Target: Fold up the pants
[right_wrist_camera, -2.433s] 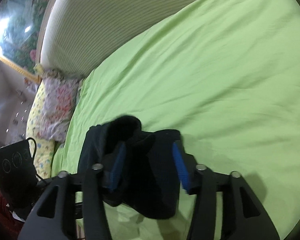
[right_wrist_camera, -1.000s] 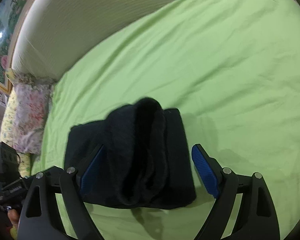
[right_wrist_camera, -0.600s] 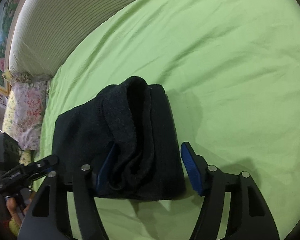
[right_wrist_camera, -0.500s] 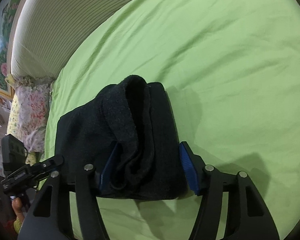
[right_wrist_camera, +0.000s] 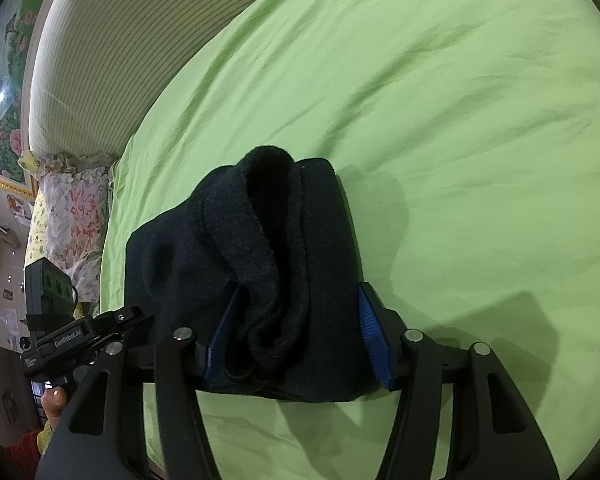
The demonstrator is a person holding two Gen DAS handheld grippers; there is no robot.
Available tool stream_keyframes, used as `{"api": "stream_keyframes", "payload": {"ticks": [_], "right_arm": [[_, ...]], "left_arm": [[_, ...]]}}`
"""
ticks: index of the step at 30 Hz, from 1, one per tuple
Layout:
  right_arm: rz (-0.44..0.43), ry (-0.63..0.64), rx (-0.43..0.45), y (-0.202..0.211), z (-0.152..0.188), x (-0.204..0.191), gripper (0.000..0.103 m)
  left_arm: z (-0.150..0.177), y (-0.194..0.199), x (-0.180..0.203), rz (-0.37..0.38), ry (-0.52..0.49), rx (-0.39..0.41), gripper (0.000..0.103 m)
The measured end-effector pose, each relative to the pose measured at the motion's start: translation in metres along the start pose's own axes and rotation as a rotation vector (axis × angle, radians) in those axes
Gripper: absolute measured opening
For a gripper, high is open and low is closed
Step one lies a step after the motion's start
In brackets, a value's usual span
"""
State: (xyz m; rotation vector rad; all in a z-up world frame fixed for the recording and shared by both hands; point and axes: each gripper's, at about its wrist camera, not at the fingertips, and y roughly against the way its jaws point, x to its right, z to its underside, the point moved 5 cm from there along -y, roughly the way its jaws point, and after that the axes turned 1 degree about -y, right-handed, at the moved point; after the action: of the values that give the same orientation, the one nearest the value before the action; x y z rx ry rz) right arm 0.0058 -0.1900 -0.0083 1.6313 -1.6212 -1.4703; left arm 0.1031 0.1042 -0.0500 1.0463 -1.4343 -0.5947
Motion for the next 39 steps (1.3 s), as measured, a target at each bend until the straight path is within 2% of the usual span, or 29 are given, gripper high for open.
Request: {"api": "stream_keyframes", "payload": {"ticks": [7, 10, 14, 18, 25, 32, 39], "right_arm": [[-0.017, 0.04, 0.009, 0.005, 0.002, -0.01, 0.041], [-0.051, 0.035, 0.031, 0.013, 0.001, -0.013, 0.038], [-0.07, 0.059, 0.05, 0.021, -0.003, -0.025, 0.037], [-0.101, 0.088, 0.077, 0.025, -0.012, -0.046, 0.036], [-0.141, 0.169, 0.062, 0.0, -0.035, -0.094, 0.036], [-0.124, 0.212, 0.047, -0.033, -0.051, -0.12, 0.036], [-0.093, 0.226, -0.002, -0.059, -0.053, -0.12, 0.037]], "left_arm": [[0.0, 0.012, 0.012, -0.009, -0.051, 0.035, 0.034], [0.001, 0.023, 0.015, -0.003, -0.059, 0.062, 0.03], [0.001, 0.042, 0.018, 0.011, -0.067, 0.092, 0.029], [-0.005, 0.066, 0.015, -0.005, -0.07, 0.147, 0.029], [-0.029, 0.1, -0.018, -0.037, -0.022, 0.217, 0.029], [-0.057, 0.103, -0.048, -0.096, -0.012, 0.242, 0.029], [-0.06, 0.084, -0.07, -0.127, -0.011, 0.207, 0.031]]}}
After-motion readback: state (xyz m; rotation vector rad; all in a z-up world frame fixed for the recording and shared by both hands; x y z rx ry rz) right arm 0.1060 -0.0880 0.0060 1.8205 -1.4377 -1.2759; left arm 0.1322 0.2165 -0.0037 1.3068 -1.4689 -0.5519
